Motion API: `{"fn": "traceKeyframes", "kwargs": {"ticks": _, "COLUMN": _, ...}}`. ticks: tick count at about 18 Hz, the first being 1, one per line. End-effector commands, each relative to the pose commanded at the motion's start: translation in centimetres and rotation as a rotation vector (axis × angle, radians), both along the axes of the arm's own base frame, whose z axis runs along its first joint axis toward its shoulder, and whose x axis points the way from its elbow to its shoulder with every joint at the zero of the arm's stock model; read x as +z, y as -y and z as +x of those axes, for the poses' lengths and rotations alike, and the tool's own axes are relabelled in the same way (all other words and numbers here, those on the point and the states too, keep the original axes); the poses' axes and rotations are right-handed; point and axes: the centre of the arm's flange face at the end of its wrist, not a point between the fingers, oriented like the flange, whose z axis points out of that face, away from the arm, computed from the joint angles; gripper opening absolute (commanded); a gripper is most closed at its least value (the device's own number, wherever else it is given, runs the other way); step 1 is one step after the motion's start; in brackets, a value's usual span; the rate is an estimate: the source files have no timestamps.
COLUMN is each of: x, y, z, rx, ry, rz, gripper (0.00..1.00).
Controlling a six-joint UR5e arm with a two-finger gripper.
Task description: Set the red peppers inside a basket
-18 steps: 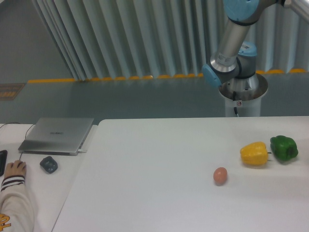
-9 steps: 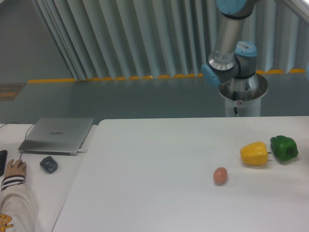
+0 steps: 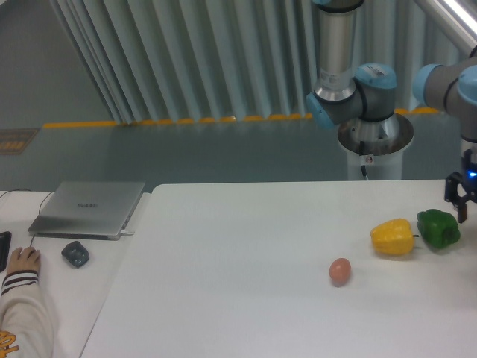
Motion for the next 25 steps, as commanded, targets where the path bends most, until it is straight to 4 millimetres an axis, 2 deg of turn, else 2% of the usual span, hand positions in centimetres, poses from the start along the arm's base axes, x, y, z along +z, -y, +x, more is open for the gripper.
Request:
{"fn": "traceKeyframes", "kwargs": {"ticks": 5, "x": 1.6, "y": 1.6, "z": 0.5, "rx": -0.288, "ry": -0.024, "rz": -0.056, "gripper": 1.0}}
{"fn": "traceKeyframes", "kwargs": {"ticks": 10, "x": 1.3, "y": 3.7, "z": -0.7, "rx": -0.549, "ry": 0.011, "rz": -0.121, "gripper": 1.0}}
{"fn": "traceKeyframes", "kwargs": {"ticks": 13, "x": 0.8, "y": 5.1, "z": -1.5, "rx": -0.591, "ry": 0.054, "rz": -0.138, "gripper": 1.0}}
{"fn": "traceKeyframes", "kwargs": {"ticks": 18, "x": -0.1, "y": 5.1, "z": -1.3, "rx": -0.596, "ry": 0.097, "rz": -0.146, "gripper": 1.0}}
{"fn": "traceKeyframes", "kwargs": {"ticks": 25, "x": -0.1, "y": 5.2, "z": -1.4, "rx": -0.594, "ry": 0.098, "rz": -0.144, "gripper": 1.0}}
